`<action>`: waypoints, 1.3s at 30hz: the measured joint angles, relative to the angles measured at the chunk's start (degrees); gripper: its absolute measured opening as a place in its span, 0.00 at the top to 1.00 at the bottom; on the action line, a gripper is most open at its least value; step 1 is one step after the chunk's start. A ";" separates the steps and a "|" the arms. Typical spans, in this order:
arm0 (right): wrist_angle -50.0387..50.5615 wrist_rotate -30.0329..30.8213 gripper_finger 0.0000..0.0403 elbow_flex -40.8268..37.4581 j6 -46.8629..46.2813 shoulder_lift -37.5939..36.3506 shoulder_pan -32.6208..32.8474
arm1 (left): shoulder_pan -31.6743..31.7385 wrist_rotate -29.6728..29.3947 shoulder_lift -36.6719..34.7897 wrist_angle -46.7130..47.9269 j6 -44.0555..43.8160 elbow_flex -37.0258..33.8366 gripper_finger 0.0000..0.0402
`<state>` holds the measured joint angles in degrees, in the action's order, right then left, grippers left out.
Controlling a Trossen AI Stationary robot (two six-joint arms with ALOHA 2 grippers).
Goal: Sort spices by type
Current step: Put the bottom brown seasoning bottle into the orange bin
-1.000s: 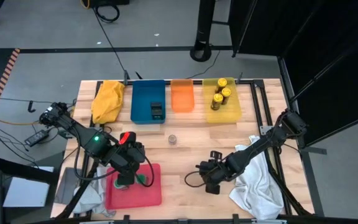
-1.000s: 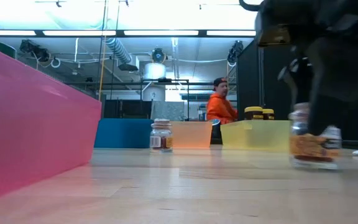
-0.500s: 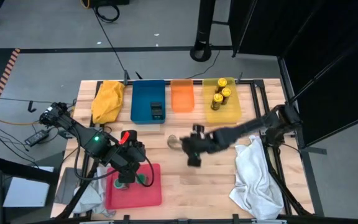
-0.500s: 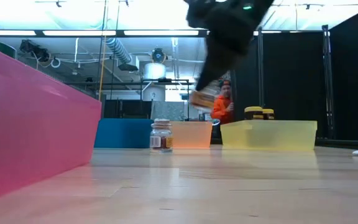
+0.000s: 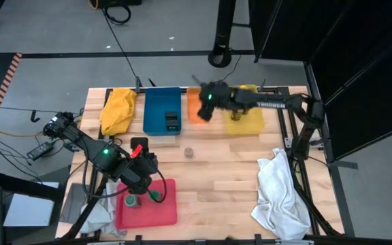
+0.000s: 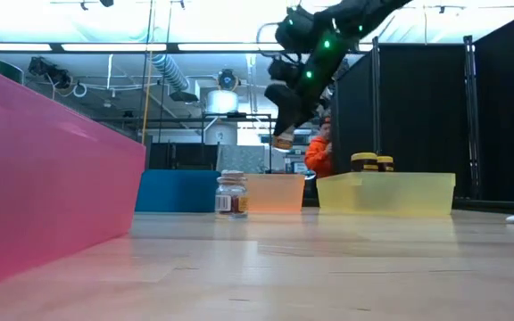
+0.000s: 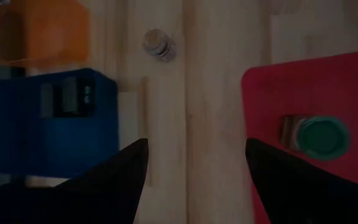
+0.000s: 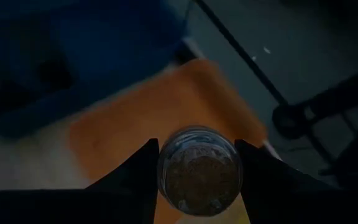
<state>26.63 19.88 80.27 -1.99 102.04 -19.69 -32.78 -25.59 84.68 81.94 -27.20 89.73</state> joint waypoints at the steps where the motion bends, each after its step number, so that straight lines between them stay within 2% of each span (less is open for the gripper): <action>1: -0.72 -0.97 0.55 0.00 -0.57 0.02 -1.99 | -0.02 -0.32 0.00 0.54 0.00 0.00 0.31; 8: -4.97 -8.99 0.55 0.05 -2.94 1.57 -10.77 | 0.00 -3.49 0.00 2.67 0.01 0.00 0.31; 16: -11.46 -12.35 0.55 0.40 -0.72 9.97 -11.36 | 0.00 -5.02 0.00 3.31 0.03 0.00 0.31; 18: -10.19 -12.91 0.55 2.23 -0.79 12.07 -11.78 | -0.01 -4.96 0.00 3.31 -0.23 0.00 0.31; 23: 0.24 -15.32 0.55 10.41 -0.39 17.59 -12.60 | -0.02 -4.70 0.00 3.44 -1.48 0.00 0.31; 32: 19.90 -15.69 0.55 30.28 2.25 28.13 -12.71 | 0.00 -4.22 0.00 3.32 -1.92 0.00 0.31; 35: 22.46 -15.69 0.55 34.33 3.55 30.24 -12.78 | 0.00 -4.17 0.00 3.33 -1.95 0.00 0.31; 39: 22.69 -17.50 0.54 35.52 5.89 31.10 -12.59 | 0.00 -4.16 0.00 3.34 -1.90 0.00 0.31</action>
<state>49.32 2.39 115.79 3.90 133.14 -32.27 -32.77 -29.75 84.68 85.27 -29.10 89.73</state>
